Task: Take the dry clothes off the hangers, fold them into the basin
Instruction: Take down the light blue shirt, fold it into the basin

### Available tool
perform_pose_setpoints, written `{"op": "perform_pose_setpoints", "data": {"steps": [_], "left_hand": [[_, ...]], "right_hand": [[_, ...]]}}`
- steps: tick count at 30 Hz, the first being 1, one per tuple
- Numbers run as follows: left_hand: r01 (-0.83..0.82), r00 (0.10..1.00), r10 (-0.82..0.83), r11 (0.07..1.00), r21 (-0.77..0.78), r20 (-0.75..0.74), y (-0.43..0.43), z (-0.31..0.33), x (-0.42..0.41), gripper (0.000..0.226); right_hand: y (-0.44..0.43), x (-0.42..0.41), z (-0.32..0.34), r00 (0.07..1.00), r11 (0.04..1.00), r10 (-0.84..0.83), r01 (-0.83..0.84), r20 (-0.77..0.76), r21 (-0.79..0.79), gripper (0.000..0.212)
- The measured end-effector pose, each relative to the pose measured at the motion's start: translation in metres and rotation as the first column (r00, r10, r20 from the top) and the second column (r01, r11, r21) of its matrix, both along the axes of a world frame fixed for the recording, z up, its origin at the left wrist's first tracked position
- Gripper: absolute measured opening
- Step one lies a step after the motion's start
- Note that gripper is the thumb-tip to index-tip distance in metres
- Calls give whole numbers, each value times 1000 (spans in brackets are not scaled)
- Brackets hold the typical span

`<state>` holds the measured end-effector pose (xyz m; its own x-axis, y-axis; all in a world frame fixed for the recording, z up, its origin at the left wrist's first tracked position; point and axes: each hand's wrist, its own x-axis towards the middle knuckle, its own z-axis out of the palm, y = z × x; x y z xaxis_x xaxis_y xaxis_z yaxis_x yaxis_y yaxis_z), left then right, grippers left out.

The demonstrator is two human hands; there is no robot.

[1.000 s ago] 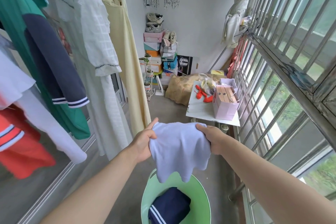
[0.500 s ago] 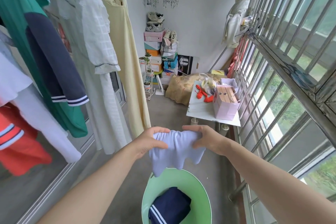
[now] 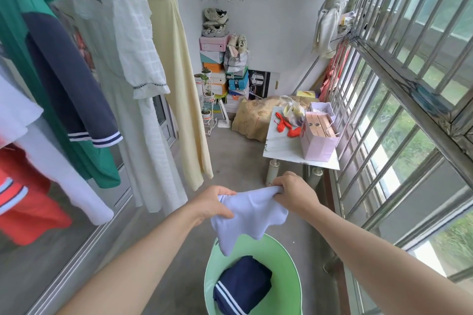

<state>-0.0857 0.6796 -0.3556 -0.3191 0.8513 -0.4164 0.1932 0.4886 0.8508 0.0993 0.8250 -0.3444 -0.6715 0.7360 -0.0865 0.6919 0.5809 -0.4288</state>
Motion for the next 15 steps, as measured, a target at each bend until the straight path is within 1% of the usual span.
{"op": "perform_pose_setpoints", "data": {"steps": [2, 4, 6, 8, 9, 10, 11, 12, 13, 14, 15], "left_hand": [[52, 994, -54, 998, -23, -90, 1, -4, 0, 55], [110, 969, -120, 992, -59, -215, 3, -7, -2, 47], [138, 925, -162, 986, -93, -343, 4, -12, -5, 37], [141, 862, -188, 981, -135, -471, 6, -16, -9, 25], [143, 829, -202, 978, -150, -522, 9, -20, -11, 20], [150, 802, -214, 976, -158, -557, 11, -24, -15, 18], [165, 781, -228, 973, -160, -581, 13, -27, -17, 19], [193, 757, -252, 968, -162, -604, 14, -29, -18, 20], [230, 726, -283, 959, -166, -626, 17, -31, -19, 22], [261, 693, -314, 948, -180, -649, 19, -31, -18, 25], [279, 670, -331, 942, -187, -664, 21, -31, -17, 27]], "right_hand": [[2, 1, -6, 999, 1000, -6, 6, 31, 13, 20], [2, 1, -11, 997, 999, -34, 32, 70, 26, 27], [-2, 0, -15, 993, 998, -56, 55, 99, 20, 25], [-7, 0, -19, 990, 996, -85, 88, 115, -16, 23], [-10, 1, -21, 988, 994, -96, 101, 117, -40, 27], [-12, 1, -23, 988, 989, -112, 121, 110, -82, 29], [-14, 2, -25, 985, 971, -161, 170, 66, -170, 29], [-17, 2, -26, 968, 921, -251, 240, 2, -307, 28], [-21, 2, -27, 920, 816, -388, 316, -52, -485, 31], [-25, 1, -28, 849, 667, -523, 351, -77, -658, 35], [-29, -1, -27, 774, 517, -627, 328, -89, -791, 36]]}}
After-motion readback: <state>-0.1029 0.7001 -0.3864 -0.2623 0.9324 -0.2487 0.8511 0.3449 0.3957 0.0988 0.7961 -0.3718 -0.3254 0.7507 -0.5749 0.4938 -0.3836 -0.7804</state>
